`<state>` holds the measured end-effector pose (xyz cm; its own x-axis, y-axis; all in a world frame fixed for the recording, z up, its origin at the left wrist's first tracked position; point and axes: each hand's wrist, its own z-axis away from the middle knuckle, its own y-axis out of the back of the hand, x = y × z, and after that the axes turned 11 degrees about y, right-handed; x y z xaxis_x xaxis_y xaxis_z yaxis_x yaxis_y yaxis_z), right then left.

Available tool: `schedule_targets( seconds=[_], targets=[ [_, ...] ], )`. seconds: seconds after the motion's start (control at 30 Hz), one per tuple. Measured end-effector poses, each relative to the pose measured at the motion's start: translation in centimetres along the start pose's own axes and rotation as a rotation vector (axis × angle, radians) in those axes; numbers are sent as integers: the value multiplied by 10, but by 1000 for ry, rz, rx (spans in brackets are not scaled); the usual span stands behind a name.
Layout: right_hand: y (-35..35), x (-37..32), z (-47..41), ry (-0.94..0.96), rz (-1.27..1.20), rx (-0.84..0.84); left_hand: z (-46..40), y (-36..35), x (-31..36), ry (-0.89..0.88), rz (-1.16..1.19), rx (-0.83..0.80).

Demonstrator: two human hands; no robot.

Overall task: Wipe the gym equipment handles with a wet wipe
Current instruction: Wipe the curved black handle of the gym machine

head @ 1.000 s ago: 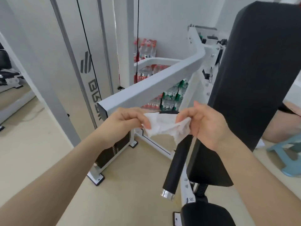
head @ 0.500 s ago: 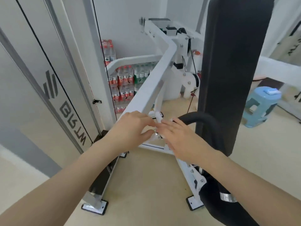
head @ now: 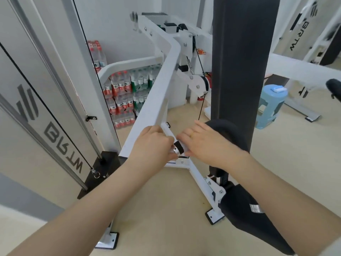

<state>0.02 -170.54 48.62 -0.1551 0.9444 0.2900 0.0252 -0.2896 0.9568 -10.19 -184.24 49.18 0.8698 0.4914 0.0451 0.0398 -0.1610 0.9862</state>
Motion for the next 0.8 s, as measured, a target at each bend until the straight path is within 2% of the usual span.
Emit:
schedule_targets(
  seconds=[0.1,0.17,0.2,0.27,0.33,0.5,0.57,0.67,0.73,0.8],
  targets=[
    [-17,-13,-11,77,110,158,0,2,1,8,11,-13],
    [-16,4,-4,117,177,173,0,3,2,34,7,-12],
    [-11,17,3,86,198,145,0,4,3,38,-7,-12],
    [-2,41,18,-55,197,-16,1,2,3,39,-30,-11],
    [-3,51,25,-166,150,-71,1,0,4,57,-34,-2],
    [-1,15,1,123,96,2,-3,7,12,91,-143,-47],
    [0,33,9,76,128,-1,-4,9,15,102,-140,-56],
    [-2,66,35,-204,-63,-11,-3,10,22,152,14,-96],
    [-4,75,54,-361,-339,-46,-3,10,30,178,119,-106],
    [-7,77,71,-442,-622,-36,-4,8,39,168,185,-69]
  ],
)
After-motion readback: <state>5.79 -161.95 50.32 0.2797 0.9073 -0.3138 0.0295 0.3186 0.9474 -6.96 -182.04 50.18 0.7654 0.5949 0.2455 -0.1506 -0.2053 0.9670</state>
